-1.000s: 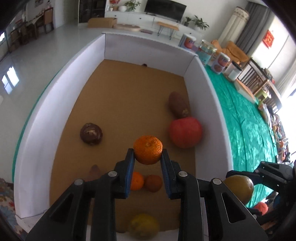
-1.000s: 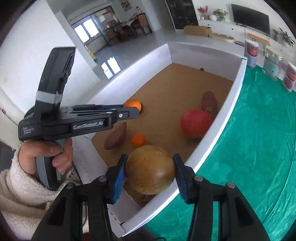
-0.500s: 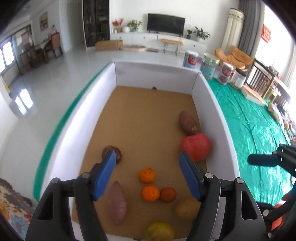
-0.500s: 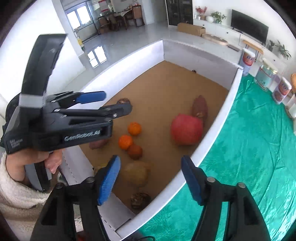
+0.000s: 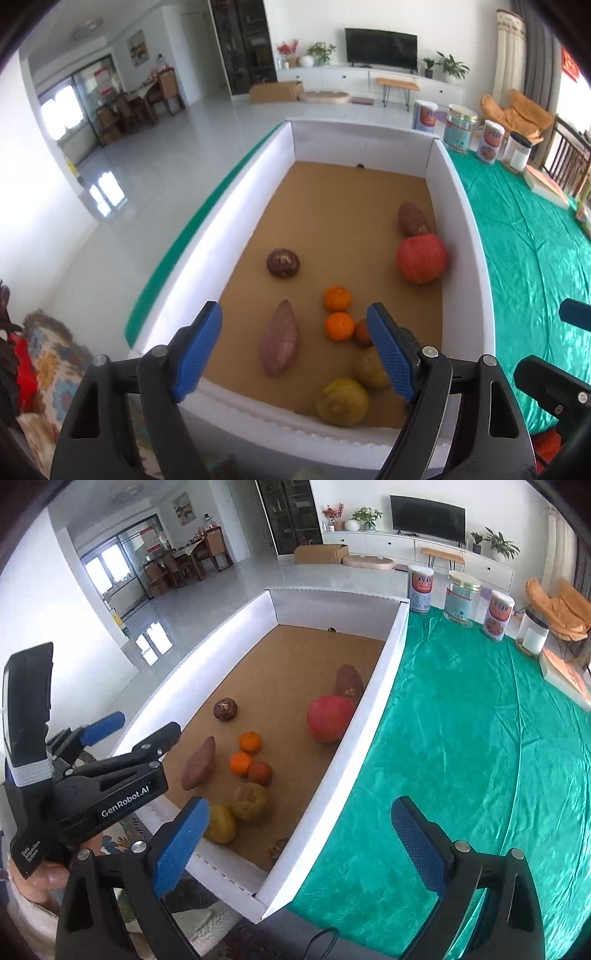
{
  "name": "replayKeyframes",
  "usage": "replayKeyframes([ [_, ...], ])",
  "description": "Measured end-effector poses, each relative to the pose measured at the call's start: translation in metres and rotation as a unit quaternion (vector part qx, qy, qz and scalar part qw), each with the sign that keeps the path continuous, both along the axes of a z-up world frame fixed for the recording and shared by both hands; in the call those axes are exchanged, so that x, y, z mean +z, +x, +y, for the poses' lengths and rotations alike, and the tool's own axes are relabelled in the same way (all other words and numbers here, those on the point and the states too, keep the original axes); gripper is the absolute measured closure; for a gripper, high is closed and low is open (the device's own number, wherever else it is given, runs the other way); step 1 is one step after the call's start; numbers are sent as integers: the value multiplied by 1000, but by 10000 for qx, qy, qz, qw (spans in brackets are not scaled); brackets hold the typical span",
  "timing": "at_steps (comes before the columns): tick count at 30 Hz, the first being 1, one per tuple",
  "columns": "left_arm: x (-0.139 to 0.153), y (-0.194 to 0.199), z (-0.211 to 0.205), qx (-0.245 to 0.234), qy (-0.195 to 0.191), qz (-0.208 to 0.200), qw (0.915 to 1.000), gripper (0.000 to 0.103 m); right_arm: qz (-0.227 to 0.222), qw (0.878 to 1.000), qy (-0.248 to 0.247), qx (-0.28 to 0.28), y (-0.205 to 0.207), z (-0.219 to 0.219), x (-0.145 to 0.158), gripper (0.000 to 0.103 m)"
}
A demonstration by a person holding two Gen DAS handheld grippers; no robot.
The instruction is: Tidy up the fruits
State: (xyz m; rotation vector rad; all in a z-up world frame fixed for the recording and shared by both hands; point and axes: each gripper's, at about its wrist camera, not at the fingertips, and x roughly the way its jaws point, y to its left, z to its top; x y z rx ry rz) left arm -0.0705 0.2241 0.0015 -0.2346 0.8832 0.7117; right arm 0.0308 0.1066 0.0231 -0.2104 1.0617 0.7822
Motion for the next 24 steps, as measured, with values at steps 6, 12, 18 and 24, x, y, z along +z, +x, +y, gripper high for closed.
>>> replayKeyframes([
  [6,-4,-7,4,138,98,168,9997,21,-98,9997,-239,24,-8,13,-7,5],
  [12,-4,-11,7,114,25,77,9999,21,-149,9991,-392,49,-13,24,-13,5],
  [18,-10,-11,10,80,-103,121,9998,21,-218,9985,-501,102,-15,30,-14,5],
  [24,-9,-13,12,99,-116,70,9999,21,-212,9982,-549,136,-16,34,-15,5],
])
